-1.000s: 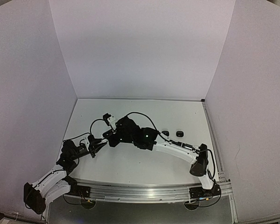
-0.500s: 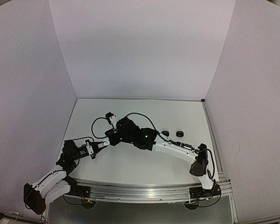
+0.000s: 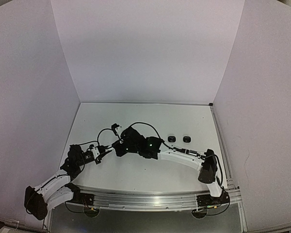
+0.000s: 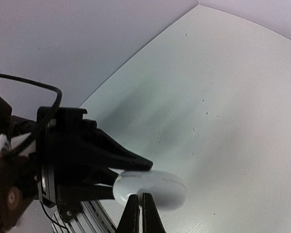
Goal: Insert the wireless bluetooth earbuds into the charging case
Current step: Close the charging case with the earbuds, then pass from the left arm to the right
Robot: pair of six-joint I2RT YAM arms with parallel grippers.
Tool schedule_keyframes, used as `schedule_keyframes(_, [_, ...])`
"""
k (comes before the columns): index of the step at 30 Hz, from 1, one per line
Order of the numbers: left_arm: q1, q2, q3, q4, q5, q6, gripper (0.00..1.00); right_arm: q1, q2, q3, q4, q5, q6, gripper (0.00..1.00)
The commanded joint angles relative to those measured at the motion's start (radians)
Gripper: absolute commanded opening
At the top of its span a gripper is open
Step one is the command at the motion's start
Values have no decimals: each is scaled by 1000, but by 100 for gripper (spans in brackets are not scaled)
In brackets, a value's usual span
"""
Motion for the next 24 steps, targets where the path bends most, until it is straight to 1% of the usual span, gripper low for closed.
schedule_keyframes(1, [10,5,93,37,59,-307,0,-17,-139,-66,-14,-37,19,23])
schedule_keyframes(2, [12,9,98,38,96,-392,0,-32,-155,-84,-14,-63,25,37])
schedule_keyframes(4, [14,21,89,109,213,-605,0,-53,-178,-108,-12,-102,6,73])
schedule_keyframes(5, [14,34,80,170,278,-710,0,-57,-186,-116,-6,-127,-22,79])
schedule_keyframes(6, [14,49,69,258,323,-821,0,-60,-195,-125,6,-163,-41,82])
schedule_keyframes(7, [14,69,58,345,364,-944,0,-66,-202,-133,26,-214,-58,83])
schedule_keyframes(8, [14,94,45,451,399,-1030,0,-74,-205,-143,44,-258,-70,82])
schedule_keyframes(9, [14,119,31,572,429,-1094,0,-83,-209,-153,59,-293,-79,82])
schedule_keyframes(10, [14,137,29,623,445,-1120,0,-89,-214,-160,73,-316,-90,80])
schedule_keyframes(14, [16,157,57,654,446,-1149,0,-113,-242,-232,173,-413,-92,75])
schedule_keyframes(17, [15,173,68,679,454,-1171,0,-122,-252,-261,232,-472,-85,68])
schedule_keyframes(24, [16,181,78,671,456,-1172,0,-121,-208,-218,272,-581,-62,59])
